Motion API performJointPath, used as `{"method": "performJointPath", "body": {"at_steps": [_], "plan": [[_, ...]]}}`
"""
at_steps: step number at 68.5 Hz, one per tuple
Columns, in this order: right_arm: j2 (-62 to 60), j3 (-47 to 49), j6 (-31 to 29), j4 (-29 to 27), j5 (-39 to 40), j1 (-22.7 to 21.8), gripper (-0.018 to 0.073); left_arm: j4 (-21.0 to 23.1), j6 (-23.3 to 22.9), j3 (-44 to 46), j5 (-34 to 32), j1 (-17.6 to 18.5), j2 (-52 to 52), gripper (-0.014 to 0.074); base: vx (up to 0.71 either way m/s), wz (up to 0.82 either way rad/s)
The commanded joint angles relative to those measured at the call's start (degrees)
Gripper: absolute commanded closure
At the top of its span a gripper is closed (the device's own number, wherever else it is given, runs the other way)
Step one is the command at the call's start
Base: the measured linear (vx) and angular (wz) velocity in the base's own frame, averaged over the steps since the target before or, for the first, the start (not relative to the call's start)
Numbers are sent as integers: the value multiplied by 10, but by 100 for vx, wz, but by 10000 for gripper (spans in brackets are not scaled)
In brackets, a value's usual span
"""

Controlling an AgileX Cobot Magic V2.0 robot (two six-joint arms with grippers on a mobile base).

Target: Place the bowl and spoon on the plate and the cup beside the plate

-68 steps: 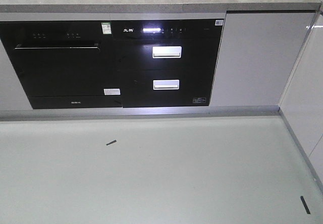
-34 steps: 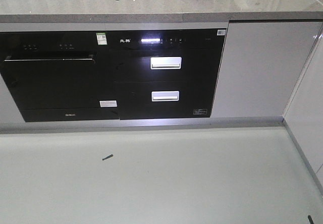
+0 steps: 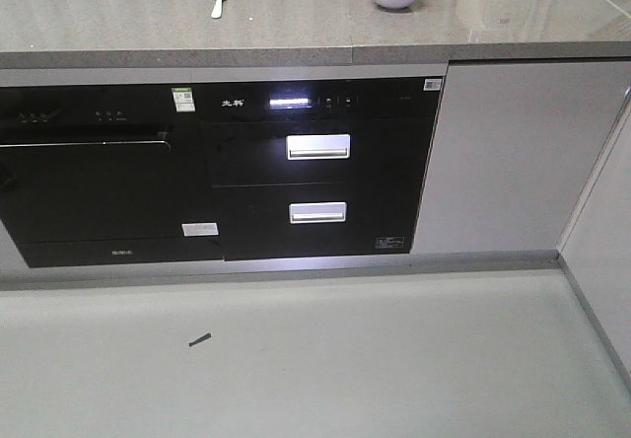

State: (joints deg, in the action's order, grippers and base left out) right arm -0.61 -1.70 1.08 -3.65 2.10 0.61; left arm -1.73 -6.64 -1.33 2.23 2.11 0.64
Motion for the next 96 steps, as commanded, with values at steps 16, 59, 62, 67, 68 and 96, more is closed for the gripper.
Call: {"method": "performJointPath", "body": {"at_steps": [16,59,62,67,68,96], "plan": [[-5,-5,-1,2,45,-3,570,1,-4,10,-45,-2,8,603,20,0],[-5,-5,-1,2,45,-3,570,1,-4,10,-45,-2,8,603,21,1],[-5,-5,-1,2,45,-3,570,1,-4,10,-45,-2,8,603,21,4],[-5,-5,-1,2,45,-3,570,1,-4,10,-45,-2,8,603,21,5],[-5,-5,-1,2,45,-3,570,1,-4,10,-45,-2,8,603,21,5],[-5,-5,-1,2,45,-3,570,1,-4,10,-45,-2,8,603,21,5]]}}
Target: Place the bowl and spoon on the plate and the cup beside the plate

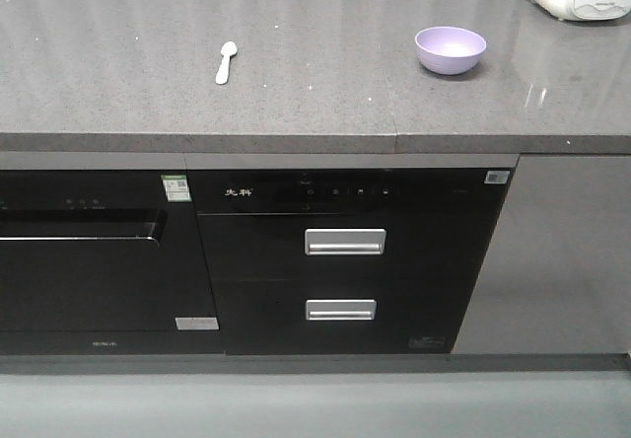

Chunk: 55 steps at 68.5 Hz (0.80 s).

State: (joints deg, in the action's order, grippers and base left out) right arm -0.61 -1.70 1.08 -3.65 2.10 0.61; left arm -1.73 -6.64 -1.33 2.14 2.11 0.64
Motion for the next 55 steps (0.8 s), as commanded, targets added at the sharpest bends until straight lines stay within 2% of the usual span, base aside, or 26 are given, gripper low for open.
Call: {"method": "performJointPath", "body": {"at_steps": [1,55], "plan": [[-5,-5,-1,2,45,-3,570,1,-4,10,-44,-2,8,603,21,4],[-5,-5,-1,2,45,-3,570,1,-4,10,-44,-2,8,603,20,-2]]}}
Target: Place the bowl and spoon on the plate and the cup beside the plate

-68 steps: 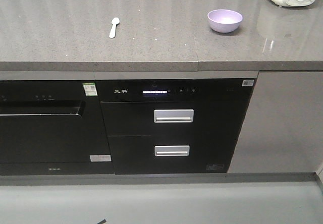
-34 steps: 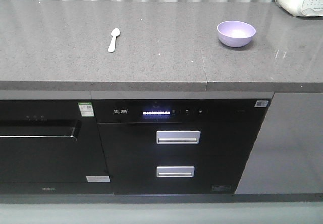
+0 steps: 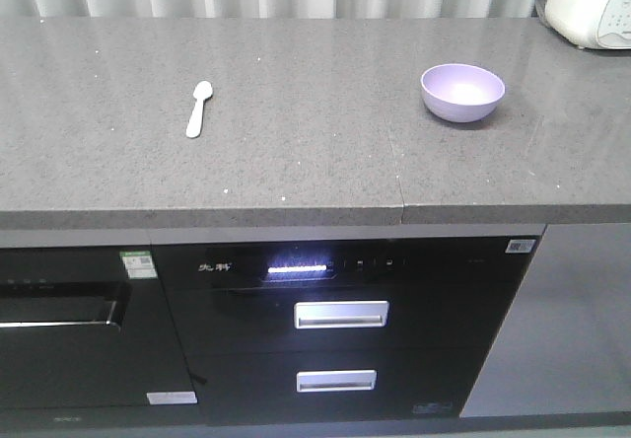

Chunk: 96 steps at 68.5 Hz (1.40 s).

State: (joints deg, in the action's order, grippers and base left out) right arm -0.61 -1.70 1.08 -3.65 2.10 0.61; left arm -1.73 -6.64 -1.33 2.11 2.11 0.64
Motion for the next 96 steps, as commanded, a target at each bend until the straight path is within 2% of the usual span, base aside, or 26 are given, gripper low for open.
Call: {"method": "performJointPath", "body": {"at_steps": [1,96], "plan": [[-5,-5,-1,2,45,-3,570,1,-4,10,-44,-2,8,603,19,-5],[-5,-5,-1,2,45,-3,570,1,-4,10,-44,-2,8,603,16,0]]}}
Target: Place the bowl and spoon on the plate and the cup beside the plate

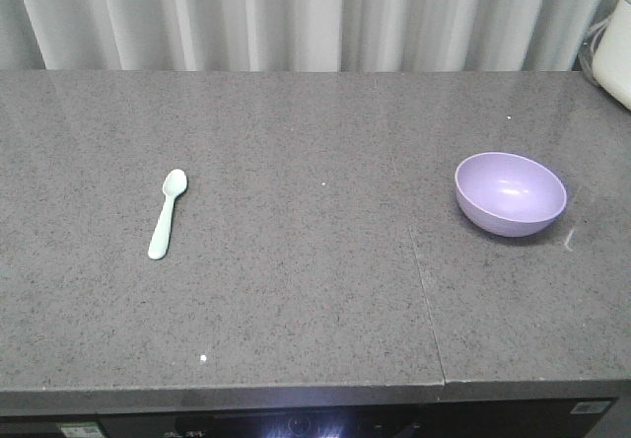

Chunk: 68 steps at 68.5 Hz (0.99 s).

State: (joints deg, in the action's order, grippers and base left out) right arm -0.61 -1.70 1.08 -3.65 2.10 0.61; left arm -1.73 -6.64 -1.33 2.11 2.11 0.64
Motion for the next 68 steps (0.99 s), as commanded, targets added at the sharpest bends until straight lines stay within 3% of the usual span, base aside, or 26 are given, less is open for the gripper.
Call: {"method": "performJointPath", "body": {"at_steps": [1,68], "plan": [[-5,-5,-1,2,45,-3,570,1,-4,10,-44,-2,8,603,9,4],[-5,-5,-1,2,45,-3,570,1,-4,10,-44,-2,8,603,2,1]]}}
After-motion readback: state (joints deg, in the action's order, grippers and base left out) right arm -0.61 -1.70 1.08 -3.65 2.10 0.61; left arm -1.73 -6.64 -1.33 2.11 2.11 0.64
